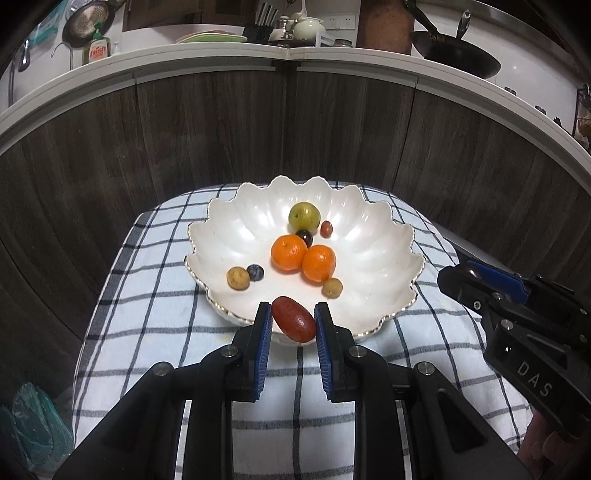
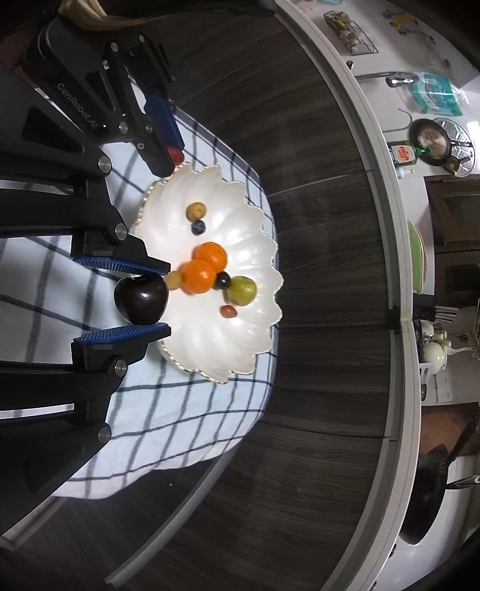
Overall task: Organize fruits
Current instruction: 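Lift and carry the red oval and dark purple fruits over the white bowl with both tools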
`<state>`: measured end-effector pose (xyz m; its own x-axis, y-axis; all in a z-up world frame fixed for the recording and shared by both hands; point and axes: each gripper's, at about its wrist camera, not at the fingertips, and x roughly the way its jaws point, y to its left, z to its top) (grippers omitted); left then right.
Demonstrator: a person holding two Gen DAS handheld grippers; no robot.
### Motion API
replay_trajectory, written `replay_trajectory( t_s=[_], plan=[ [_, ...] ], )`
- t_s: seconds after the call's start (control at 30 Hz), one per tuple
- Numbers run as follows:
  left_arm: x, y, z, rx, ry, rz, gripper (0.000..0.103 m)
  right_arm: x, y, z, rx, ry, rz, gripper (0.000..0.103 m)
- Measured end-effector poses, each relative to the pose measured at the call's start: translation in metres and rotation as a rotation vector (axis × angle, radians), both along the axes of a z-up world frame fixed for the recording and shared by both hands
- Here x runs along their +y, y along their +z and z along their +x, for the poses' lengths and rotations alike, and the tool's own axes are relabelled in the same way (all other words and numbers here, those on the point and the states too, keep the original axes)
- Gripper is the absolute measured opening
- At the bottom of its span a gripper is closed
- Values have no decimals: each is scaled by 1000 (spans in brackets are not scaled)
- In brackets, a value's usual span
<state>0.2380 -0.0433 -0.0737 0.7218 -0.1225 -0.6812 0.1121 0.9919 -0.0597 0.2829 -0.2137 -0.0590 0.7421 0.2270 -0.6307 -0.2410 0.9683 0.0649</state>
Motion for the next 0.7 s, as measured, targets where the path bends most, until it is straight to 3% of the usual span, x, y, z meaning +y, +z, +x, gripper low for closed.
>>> replay_trajectory(
  t_s=[0.7],
  plan=[
    [12, -2, 53, 23, 24, 1, 24, 2, 6, 59, 6, -33, -20, 28]
  ],
)
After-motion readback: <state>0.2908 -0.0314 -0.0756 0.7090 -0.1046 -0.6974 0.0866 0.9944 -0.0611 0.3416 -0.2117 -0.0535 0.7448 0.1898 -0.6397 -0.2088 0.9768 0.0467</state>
